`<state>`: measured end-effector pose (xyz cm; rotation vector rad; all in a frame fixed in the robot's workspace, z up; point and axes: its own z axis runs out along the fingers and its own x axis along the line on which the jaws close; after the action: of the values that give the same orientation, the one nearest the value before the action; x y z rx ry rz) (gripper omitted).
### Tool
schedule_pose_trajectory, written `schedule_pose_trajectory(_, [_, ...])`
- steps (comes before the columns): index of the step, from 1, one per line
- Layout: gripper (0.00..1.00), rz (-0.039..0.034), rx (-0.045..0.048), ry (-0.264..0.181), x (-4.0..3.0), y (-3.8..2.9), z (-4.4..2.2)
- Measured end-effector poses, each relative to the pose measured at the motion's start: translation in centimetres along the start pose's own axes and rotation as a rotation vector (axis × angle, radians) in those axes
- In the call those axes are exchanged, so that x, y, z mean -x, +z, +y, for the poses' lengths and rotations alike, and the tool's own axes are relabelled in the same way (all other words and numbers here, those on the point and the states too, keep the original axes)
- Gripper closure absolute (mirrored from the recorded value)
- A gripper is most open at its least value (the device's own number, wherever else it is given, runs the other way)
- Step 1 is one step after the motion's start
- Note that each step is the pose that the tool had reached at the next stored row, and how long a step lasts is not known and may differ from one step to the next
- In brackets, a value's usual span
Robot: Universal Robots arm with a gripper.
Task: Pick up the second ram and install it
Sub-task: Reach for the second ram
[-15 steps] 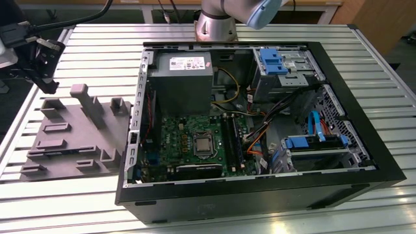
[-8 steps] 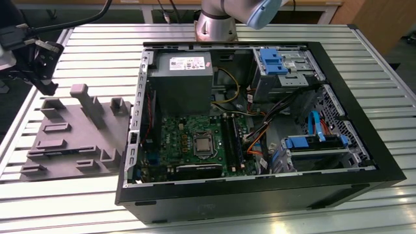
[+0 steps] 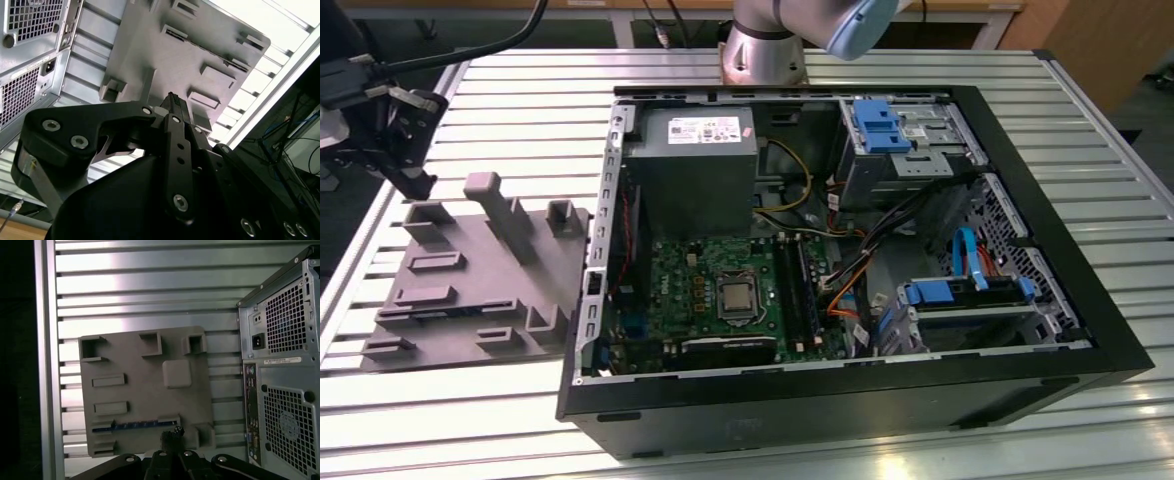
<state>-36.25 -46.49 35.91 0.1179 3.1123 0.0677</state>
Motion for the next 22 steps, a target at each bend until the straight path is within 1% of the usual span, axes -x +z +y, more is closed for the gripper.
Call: schedule_pose_trajectory(22, [0.89, 0.0000, 0.0000, 0.000, -0.57, 0.46, -0.60])
